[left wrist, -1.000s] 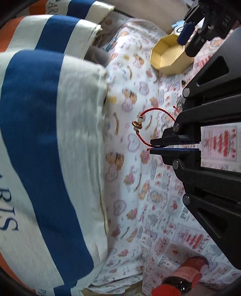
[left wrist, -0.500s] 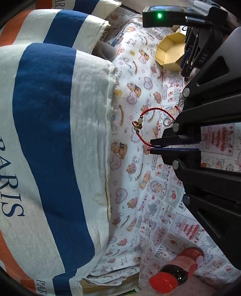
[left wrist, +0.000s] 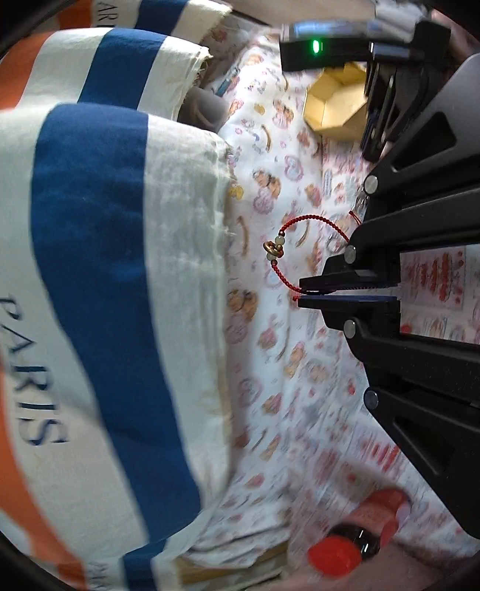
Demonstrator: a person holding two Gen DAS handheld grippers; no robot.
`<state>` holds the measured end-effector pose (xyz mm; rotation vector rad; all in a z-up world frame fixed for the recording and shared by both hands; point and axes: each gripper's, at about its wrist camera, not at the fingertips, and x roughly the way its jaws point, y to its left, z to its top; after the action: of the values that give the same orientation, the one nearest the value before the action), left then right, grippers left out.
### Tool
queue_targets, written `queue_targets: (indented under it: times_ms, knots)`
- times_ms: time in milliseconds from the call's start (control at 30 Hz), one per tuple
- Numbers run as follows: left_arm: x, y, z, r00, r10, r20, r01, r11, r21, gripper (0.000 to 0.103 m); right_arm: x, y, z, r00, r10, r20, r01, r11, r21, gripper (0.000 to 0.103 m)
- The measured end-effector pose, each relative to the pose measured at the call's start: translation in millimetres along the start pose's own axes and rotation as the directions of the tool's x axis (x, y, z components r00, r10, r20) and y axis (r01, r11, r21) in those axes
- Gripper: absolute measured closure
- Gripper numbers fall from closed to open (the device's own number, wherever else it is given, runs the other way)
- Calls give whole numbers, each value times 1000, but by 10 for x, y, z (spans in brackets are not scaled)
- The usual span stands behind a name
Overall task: Organize jewelry
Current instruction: 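Carry the red bracelet with the left tool over the gold octagonal box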
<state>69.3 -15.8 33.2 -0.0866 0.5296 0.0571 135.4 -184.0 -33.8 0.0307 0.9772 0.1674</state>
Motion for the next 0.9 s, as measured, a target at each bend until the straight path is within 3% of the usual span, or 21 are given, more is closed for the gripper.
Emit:
queue_targets:
  times_ms: [67,167,300,467,533,633,767,900]
  knots:
    - [-85,-68,2,999,24,38,-26,999,37,101,-105,14,-58,1000,24,17,-24,1000,-13,96]
    - [-181,-108,8,999,-23,47,22,999,33,101,-339,0,-173,995,66,69,-64,997,-37,96]
    - [-328,-226,-1,995,-48,85,42,997,72,101,-639,-183,-302,977,185,106,-185,983,-7,96]
    - [-422,-349,-30,985,-150,87,142,986,90,101,-925,-513,-305,957,206,204,-217,975,37,96]
    - [-415,-414,-35,974,-224,43,218,971,102,101,-1048,-665,-237,946,217,242,-240,968,70,96]
    - [-448,-598,6,936,-352,-9,350,929,120,101,-1123,-932,-162,932,211,294,-256,958,127,96]
    - [-186,-1141,163,907,-391,-155,413,899,146,101,-1161,-1272,-116,924,184,335,-253,952,173,96]
    - [221,-1597,185,899,-372,-229,408,904,131,101,-1021,-1557,-9,919,194,344,-267,947,180,96]
